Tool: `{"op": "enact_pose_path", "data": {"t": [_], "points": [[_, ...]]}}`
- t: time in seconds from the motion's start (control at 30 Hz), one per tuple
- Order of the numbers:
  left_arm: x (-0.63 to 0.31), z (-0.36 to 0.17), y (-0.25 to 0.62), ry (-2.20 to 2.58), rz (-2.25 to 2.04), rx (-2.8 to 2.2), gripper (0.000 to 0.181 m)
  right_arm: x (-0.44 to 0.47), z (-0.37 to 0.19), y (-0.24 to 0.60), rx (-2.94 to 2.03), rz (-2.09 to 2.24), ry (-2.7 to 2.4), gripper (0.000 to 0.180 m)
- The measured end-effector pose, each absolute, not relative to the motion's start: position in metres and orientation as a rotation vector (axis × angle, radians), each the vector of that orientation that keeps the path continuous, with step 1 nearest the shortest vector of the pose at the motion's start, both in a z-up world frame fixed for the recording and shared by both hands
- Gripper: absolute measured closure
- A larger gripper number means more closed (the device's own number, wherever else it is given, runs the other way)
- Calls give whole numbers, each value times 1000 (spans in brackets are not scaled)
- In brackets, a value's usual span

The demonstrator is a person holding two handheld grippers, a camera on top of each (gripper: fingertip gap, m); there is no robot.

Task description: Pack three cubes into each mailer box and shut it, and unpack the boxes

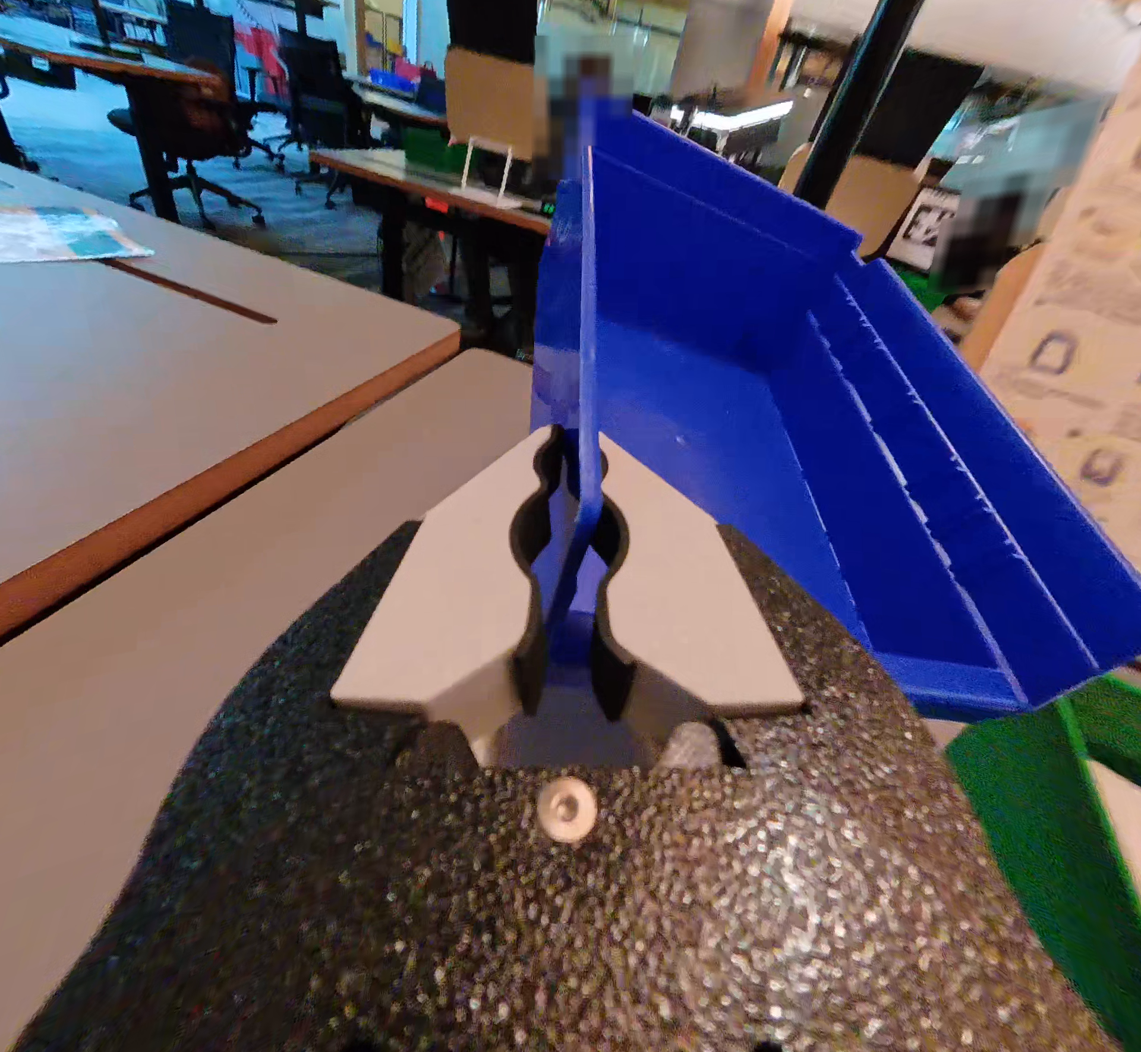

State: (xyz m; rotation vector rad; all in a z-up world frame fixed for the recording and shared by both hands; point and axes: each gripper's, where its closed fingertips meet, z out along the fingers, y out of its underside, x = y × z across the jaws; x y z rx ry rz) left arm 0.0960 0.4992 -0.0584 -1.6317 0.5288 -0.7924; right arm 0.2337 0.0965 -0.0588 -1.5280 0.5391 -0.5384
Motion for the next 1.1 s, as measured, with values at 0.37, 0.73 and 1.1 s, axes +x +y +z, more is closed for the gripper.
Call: {"op": "enact_pose_path", "data": {"t": [0.37, 0.73, 1.1], "points": [[123, 72, 306, 561, -1105, -1184, 178, 221, 8, 154, -1343, -456, 456, 84], [164, 60, 152, 726, -1184, -890, 172, 289, 26, 10, -989, -723, 720, 175], [173, -14, 151, 1215, -1092, -1005, 106, 369, 8, -142, -962, -913, 908, 176]]}}
